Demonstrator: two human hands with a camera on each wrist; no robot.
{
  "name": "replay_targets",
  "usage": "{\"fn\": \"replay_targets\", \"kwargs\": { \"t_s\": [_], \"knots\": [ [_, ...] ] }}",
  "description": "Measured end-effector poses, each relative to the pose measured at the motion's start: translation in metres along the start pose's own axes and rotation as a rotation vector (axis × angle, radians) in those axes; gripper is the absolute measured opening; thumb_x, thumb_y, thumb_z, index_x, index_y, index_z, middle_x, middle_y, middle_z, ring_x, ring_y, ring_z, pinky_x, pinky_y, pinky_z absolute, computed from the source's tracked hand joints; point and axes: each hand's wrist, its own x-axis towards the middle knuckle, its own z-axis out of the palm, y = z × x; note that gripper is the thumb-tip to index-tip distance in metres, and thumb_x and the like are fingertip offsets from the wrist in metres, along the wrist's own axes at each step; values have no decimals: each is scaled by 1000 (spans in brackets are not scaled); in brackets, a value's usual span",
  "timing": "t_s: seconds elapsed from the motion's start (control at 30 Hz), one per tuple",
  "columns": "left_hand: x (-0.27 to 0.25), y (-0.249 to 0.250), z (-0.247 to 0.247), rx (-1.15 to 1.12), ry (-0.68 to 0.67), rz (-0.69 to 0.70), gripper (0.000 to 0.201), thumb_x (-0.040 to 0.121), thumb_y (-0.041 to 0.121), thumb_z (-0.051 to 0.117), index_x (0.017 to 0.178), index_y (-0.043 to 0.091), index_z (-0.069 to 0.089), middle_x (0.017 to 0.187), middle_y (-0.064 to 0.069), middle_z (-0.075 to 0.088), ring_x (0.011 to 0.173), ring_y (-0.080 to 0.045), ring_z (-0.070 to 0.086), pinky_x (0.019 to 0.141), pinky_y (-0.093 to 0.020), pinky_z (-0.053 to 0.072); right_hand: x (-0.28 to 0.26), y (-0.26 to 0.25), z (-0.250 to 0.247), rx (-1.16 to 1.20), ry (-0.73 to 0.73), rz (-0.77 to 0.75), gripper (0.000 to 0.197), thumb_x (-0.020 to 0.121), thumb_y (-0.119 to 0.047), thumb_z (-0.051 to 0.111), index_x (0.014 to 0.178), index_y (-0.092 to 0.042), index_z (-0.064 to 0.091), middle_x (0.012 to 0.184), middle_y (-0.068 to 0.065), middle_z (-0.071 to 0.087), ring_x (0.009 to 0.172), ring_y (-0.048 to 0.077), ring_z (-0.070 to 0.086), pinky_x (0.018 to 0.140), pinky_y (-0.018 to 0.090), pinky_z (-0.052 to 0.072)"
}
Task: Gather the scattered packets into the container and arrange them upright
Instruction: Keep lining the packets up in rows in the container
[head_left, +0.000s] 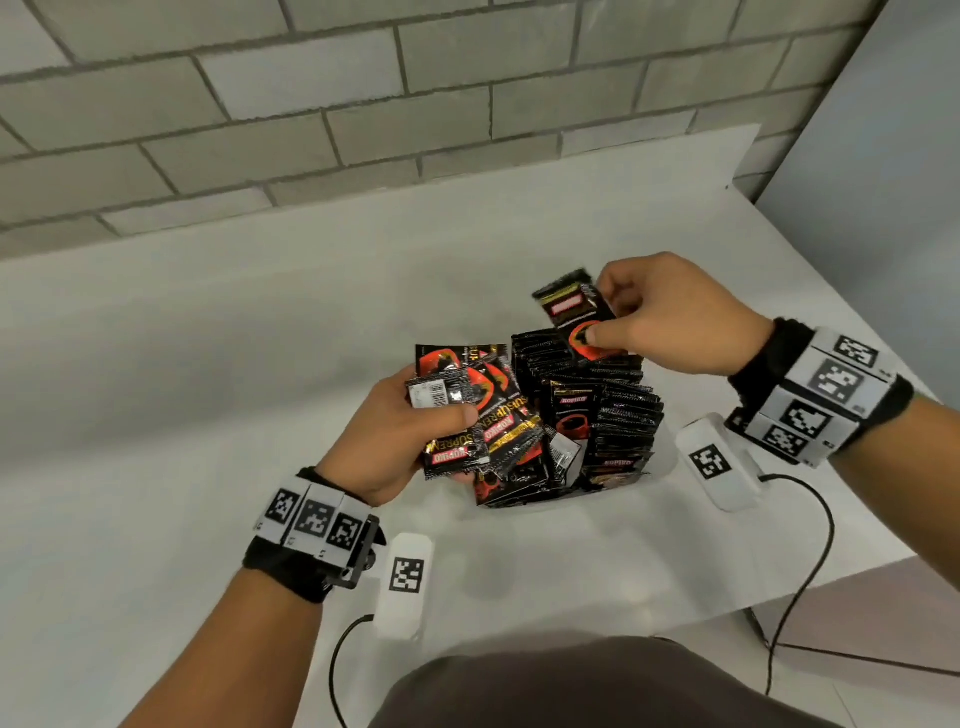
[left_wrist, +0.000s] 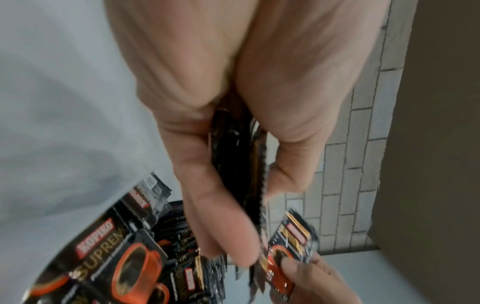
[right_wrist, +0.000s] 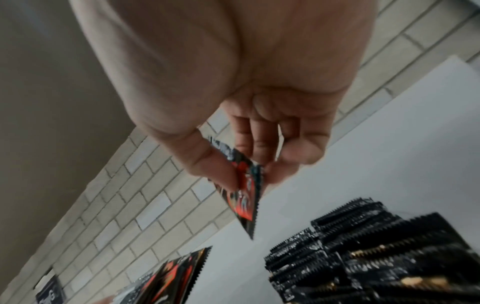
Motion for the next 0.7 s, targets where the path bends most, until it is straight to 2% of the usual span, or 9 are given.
{"fn": "replay_targets", "kwargs": {
  "t_s": [0.1, 0.23, 0.3, 0.37, 0.4, 0.47, 0.53, 0.6, 0.7],
  "knots": [
    [0, 0, -10, 7, 46, -12, 34, 90, -9, 65, 122, 2, 62, 94, -12, 75, 73, -33, 75, 49, -38, 58, -1, 6, 1, 58, 72, 25, 34, 73, -11, 79, 98, -21, 58, 79, 5, 72, 64, 22, 65, 58, 34, 52],
    [1, -1, -16, -2, 64, -25, 38, 90, -8, 65, 126, 2, 61, 99, -15, 74, 76, -35, 75, 50, -38, 58, -2, 13, 11, 209, -25, -16, 68, 80, 0, 73, 129, -36, 44, 90, 16, 74, 55, 30, 71, 56, 45, 59],
    [1, -2, -17, -14, 72, -29, 38, 90, -8, 66, 126, 1, 60, 99, -14, 74, 76, -34, 75, 49, -38, 58, -1, 17, 16, 217, -45, -4, 47, 92, -5, 66, 129, -29, 48, 104, 8, 72, 59, 30, 73, 61, 42, 61],
    [1, -2, -17, -16, 76, -29, 38, 89, -7, 66, 125, 1, 61, 97, -12, 75, 76, -34, 75, 49, -38, 59, 0, 20, 21, 185, -42, 12, 17, 103, -18, 54, 119, -22, 53, 102, 4, 71, 59, 28, 73, 55, 29, 57],
    [0, -3, -16, -16, 76, -30, 38, 89, -7, 67, 125, 2, 61, 97, -12, 75, 76, -34, 76, 50, -38, 59, 1, 23, 24, 158, -30, 9, 12, 105, -22, 48, 115, -21, 55, 99, 4, 70, 58, 27, 72, 51, 23, 52],
    [0, -4, -16, -15, 75, -32, 38, 89, -6, 67, 126, 3, 61, 99, -13, 75, 78, -34, 76, 50, -38, 59, 5, 29, 29, 62, -1, -34, 15, 106, -25, 46, 108, -20, 60, 99, 3, 63, 60, 24, 69, 55, 20, 47],
    [-1, -5, -17, -11, 74, -34, 37, 90, -6, 67, 126, 4, 61, 100, -13, 75, 79, -35, 76, 50, -39, 59, 7, 34, 33, -52, 21, -103, 14, 102, -24, 53, 105, -21, 67, 99, 1, 58, 74, 20, 65, 69, 23, 45],
    [-1, -6, -16, -4, 70, -34, 37, 90, -6, 67, 125, 4, 62, 101, -12, 75, 79, -34, 76, 51, -39, 59, 6, 37, 34, -129, 36, -168, 11, 96, -25, 64, 103, -21, 72, 96, -3, 63, 86, 16, 61, 76, 21, 43],
    [-1, -5, -14, 1, 61, -33, 36, 90, -5, 67, 125, 4, 62, 101, -13, 76, 79, -34, 76, 51, -39, 59, 4, 40, 38, -248, 23, -256, 10, 90, -23, 71, 100, -23, 74, 93, -5, 66, 81, 13, 61, 79, 31, 52]
  ]
}}
